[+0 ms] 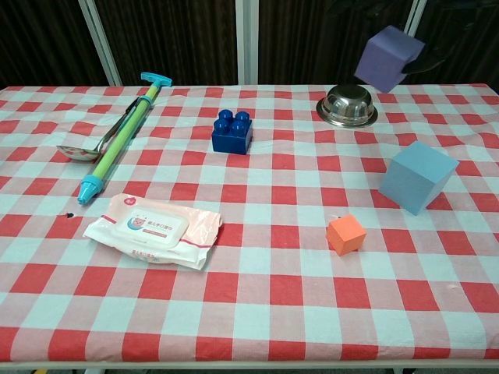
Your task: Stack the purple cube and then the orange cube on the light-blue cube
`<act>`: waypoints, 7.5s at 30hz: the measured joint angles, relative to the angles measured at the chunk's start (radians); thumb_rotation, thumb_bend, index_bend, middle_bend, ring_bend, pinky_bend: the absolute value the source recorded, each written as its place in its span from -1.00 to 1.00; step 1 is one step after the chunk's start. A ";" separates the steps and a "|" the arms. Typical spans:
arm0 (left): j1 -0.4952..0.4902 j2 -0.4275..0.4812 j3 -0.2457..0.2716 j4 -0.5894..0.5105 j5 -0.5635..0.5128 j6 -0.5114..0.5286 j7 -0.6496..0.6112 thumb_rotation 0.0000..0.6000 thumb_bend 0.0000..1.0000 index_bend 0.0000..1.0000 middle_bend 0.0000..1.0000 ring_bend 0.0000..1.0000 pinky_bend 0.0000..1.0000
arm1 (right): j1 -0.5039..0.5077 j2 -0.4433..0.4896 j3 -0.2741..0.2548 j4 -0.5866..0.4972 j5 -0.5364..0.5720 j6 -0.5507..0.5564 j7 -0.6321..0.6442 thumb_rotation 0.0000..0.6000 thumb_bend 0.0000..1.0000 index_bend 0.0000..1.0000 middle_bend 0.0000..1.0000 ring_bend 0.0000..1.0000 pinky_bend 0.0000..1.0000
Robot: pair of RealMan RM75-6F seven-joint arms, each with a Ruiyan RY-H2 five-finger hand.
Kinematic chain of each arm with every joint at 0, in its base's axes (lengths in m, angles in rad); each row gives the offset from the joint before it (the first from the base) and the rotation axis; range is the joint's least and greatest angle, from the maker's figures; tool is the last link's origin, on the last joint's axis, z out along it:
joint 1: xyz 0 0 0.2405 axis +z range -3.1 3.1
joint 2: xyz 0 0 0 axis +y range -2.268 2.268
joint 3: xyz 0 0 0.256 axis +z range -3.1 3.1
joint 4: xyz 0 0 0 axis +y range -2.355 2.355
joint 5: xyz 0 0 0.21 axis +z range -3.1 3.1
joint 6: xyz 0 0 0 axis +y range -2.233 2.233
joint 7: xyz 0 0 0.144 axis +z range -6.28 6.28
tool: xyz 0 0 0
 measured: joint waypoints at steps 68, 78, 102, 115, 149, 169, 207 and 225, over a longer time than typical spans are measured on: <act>0.001 -0.024 -0.007 0.043 0.004 0.017 -0.008 1.00 -0.83 -0.55 -0.61 -0.76 -0.47 | -0.187 -0.073 0.002 0.053 -0.016 -0.124 0.048 1.00 -0.69 -1.00 -0.13 -0.78 -0.65; 0.002 -0.021 -0.005 0.043 0.006 0.021 -0.014 1.00 -0.83 -0.55 -0.61 -0.76 -0.47 | -0.180 -0.081 0.006 0.052 -0.013 -0.146 0.027 1.00 -0.69 -1.00 -0.14 -0.78 -0.65; 0.006 -0.016 -0.010 0.038 0.006 0.037 -0.017 1.00 -0.83 -0.55 -0.61 -0.76 -0.47 | -0.172 -0.058 0.035 0.024 -0.011 -0.124 0.027 1.00 -0.90 -1.00 -0.47 -0.93 -0.69; 0.009 -0.008 -0.011 0.030 0.004 0.037 -0.024 1.00 -0.83 -0.55 -0.61 -0.76 -0.47 | -0.140 0.132 0.108 -0.343 -0.018 -0.081 -0.020 1.00 -0.97 -1.00 -0.42 -0.93 -0.79; 0.007 -0.036 -0.011 0.092 -0.022 -0.002 -0.055 1.00 -0.83 -0.55 -0.61 -0.76 -0.47 | -0.118 -0.257 0.045 -0.329 0.526 -0.165 -0.609 1.00 -0.92 -1.00 -0.30 -0.84 -1.00; 0.007 -0.045 -0.010 0.114 -0.024 -0.010 -0.072 1.00 -0.83 -0.55 -0.61 -0.76 -0.47 | -0.148 -0.341 0.026 -0.231 0.452 -0.177 -0.569 1.00 -0.88 -1.00 -0.27 -0.84 -1.00; 0.006 -0.056 -0.008 0.158 -0.039 -0.049 -0.112 1.00 -0.83 -0.55 -0.61 -0.76 -0.47 | -0.162 -0.341 0.060 -0.218 0.389 -0.179 -0.524 1.00 -0.75 -1.00 0.00 -0.66 -1.00; 0.003 -0.050 0.003 0.126 -0.001 -0.020 -0.097 1.00 -0.83 -0.55 -0.61 -0.76 -0.47 | -0.095 0.007 0.239 -0.362 0.286 -0.185 -0.295 1.00 -0.74 -1.00 0.00 -0.66 -1.00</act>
